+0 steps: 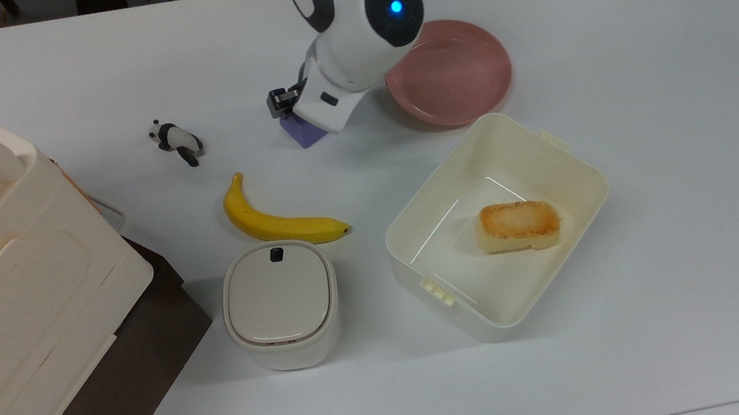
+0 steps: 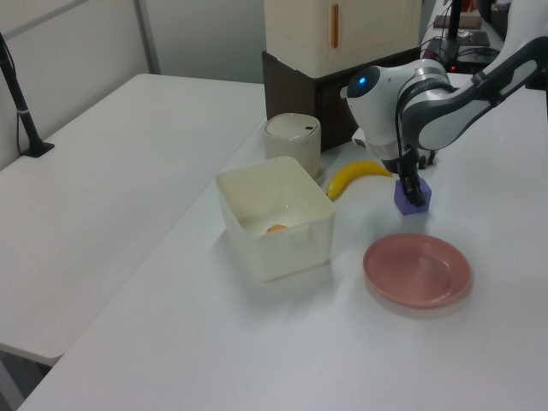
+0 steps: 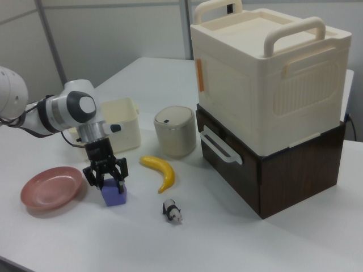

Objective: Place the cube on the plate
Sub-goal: 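Carry the purple cube over the pink plate and lower it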

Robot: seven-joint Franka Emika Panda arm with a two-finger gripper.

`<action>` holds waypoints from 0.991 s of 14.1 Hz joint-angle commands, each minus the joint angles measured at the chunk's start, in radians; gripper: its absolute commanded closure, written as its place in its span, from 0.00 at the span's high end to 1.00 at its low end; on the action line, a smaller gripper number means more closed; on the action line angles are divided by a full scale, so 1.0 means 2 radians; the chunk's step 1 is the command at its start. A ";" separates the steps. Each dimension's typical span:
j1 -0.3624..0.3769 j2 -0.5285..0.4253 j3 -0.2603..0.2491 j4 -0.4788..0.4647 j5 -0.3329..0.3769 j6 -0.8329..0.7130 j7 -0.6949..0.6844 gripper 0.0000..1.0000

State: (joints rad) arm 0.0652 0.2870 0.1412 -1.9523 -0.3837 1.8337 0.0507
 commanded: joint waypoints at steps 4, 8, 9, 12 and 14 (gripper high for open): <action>0.006 -0.036 0.067 0.013 0.009 -0.059 0.034 0.00; 0.007 -0.033 0.115 0.019 0.015 -0.059 0.106 0.00; 0.009 -0.032 0.124 0.024 0.015 -0.059 0.123 0.00; 0.013 -0.016 0.144 0.046 0.015 -0.056 0.185 0.00; 0.021 -0.013 0.146 0.047 0.013 -0.055 0.216 0.08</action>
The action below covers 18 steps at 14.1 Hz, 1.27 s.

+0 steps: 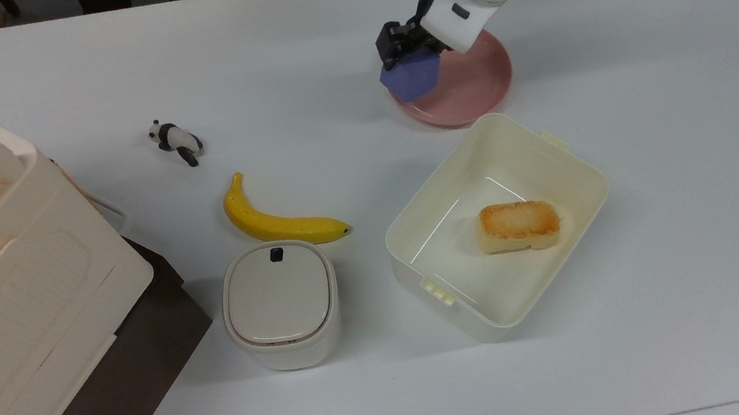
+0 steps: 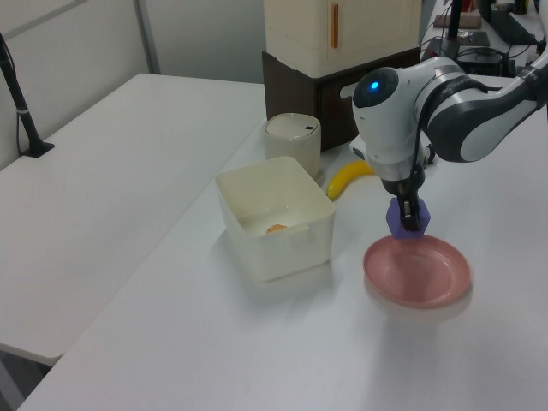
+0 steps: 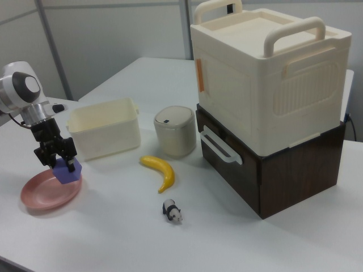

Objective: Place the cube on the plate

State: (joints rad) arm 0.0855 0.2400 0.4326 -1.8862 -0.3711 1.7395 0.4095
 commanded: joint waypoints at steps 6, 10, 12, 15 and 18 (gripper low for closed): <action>0.016 0.013 0.014 0.014 0.002 -0.011 0.038 1.00; 0.016 0.013 0.014 0.014 0.001 -0.012 0.038 1.00; 0.009 0.007 0.014 0.017 0.003 -0.014 0.038 1.00; -0.022 -0.020 0.014 0.017 0.006 -0.008 0.031 1.00; -0.056 -0.048 0.009 0.038 0.011 -0.008 0.012 1.00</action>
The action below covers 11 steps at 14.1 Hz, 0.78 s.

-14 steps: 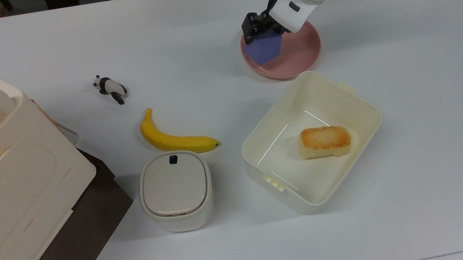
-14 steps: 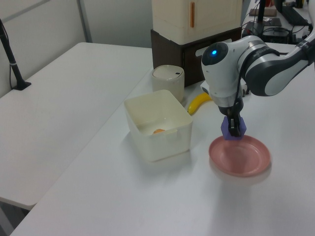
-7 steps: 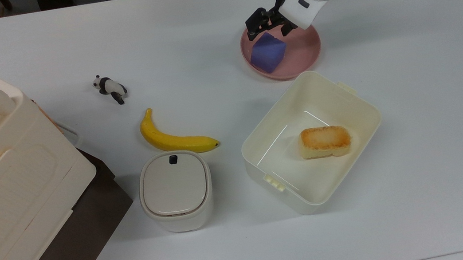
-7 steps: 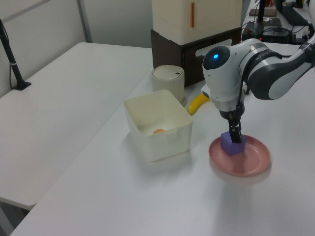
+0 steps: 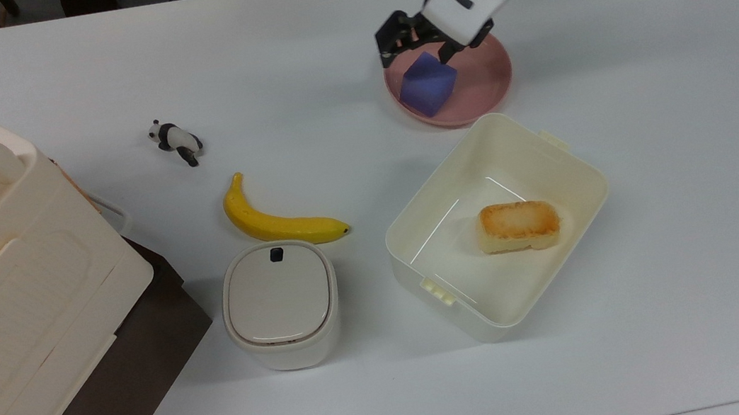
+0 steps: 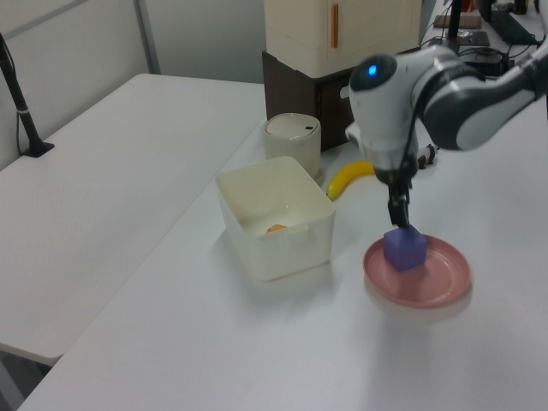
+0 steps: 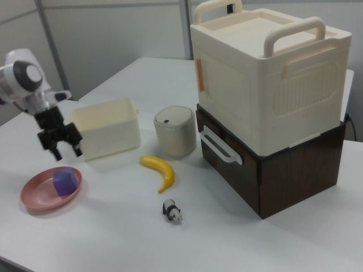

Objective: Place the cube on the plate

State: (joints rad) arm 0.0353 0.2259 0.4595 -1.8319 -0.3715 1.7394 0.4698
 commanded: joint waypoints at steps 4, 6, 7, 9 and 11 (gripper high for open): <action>-0.049 -0.081 -0.081 0.055 0.080 -0.008 -0.076 1.00; -0.047 -0.101 -0.137 0.073 0.118 -0.012 -0.113 1.00; -0.048 -0.117 -0.173 0.078 0.141 -0.013 -0.133 1.00; -0.048 -0.137 -0.223 0.081 0.166 -0.012 -0.161 1.00; -0.052 -0.138 -0.249 0.103 0.177 -0.014 -0.161 1.00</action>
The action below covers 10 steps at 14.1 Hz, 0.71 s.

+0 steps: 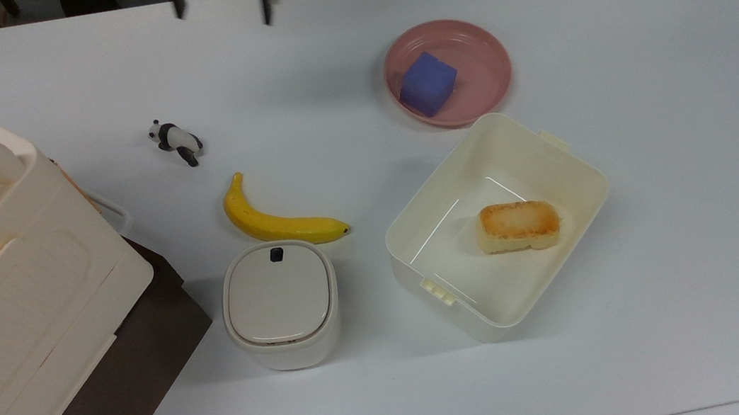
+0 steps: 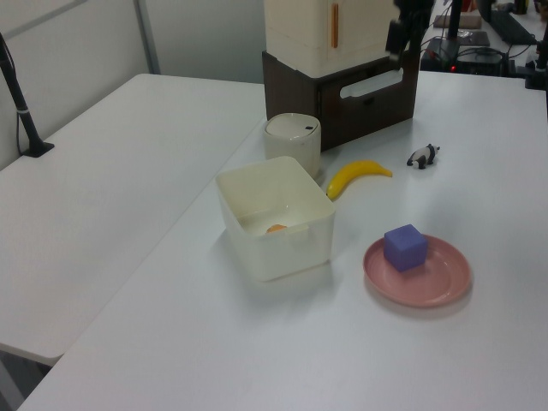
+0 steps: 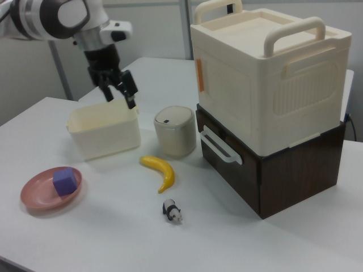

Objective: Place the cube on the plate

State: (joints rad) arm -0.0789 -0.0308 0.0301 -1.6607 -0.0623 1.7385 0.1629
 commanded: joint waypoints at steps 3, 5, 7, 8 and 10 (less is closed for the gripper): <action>0.006 -0.021 -0.063 0.020 0.041 -0.033 -0.009 1.00; 0.006 -0.028 -0.078 0.020 0.042 -0.039 -0.027 1.00; 0.007 -0.027 -0.078 0.020 0.042 -0.038 -0.052 1.00; 0.006 -0.028 -0.078 0.017 0.043 -0.045 -0.091 1.00; 0.006 -0.026 -0.078 0.019 0.046 -0.045 -0.089 1.00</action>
State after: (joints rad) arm -0.0776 -0.0731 -0.1131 -1.6231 -0.0023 1.6780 0.0378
